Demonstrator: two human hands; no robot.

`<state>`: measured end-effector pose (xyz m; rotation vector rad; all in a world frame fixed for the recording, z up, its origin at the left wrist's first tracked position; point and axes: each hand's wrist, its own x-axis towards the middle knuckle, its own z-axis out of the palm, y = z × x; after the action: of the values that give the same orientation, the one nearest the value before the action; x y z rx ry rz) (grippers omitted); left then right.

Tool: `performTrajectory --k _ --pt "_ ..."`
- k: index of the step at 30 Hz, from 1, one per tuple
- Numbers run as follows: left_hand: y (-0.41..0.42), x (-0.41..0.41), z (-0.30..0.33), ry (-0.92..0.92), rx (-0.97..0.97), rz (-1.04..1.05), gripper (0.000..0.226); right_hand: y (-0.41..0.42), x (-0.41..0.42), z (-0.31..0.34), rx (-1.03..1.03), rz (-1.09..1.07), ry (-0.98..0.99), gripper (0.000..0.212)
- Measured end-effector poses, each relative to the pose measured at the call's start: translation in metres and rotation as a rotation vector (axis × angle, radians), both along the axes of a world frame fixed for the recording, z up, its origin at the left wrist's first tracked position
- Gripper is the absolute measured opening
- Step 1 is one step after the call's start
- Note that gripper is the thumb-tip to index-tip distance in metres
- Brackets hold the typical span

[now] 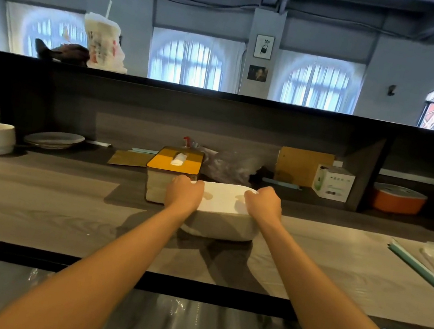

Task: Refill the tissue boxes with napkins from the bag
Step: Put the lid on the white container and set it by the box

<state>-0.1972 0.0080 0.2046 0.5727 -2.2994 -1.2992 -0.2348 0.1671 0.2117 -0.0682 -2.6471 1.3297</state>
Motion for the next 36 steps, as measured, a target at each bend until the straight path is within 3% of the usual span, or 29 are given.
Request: performTrajectory --k 6,11,17,20,23,25,30,33,36 --pt "-0.002 -0.001 -0.002 -0.038 -0.118 -0.031 0.042 0.002 -0.001 0.001 0.109 0.054 0.027 0.038" --pt "-0.002 0.004 -0.002 0.082 -0.119 -0.084 0.049 0.003 0.000 0.002 0.174 0.053 0.032 0.035" --pt "-0.004 -0.004 -0.002 0.070 0.005 -0.103 0.039 0.004 0.000 0.004 0.220 0.082 0.014 0.041" --pt "-0.005 -0.006 -0.005 0.084 -0.052 -0.118 0.010 0.003 -0.002 0.003 0.264 0.077 0.013 0.032" --pt "-0.006 -0.008 -0.007 0.078 -0.101 -0.133 0.016 0.002 -0.002 0.002 0.334 0.057 0.031 0.023" --pt "-0.008 -0.009 -0.006 0.060 -0.171 -0.150 0.011 0.001 0.000 0.002 0.401 0.051 0.057 0.022" --pt "-0.006 -0.010 0.003 -0.064 -0.552 -0.199 0.029 -0.002 -0.001 0.005 0.591 0.143 0.072 0.037" --pt "-0.003 -0.008 0.009 -0.096 -0.798 -0.255 0.039 -0.002 -0.007 0.002 0.617 0.190 0.082 0.047" --pt "-0.003 -0.008 0.013 -0.132 -0.912 -0.369 0.041 -0.002 -0.007 0.002 0.646 0.273 0.061 0.049"
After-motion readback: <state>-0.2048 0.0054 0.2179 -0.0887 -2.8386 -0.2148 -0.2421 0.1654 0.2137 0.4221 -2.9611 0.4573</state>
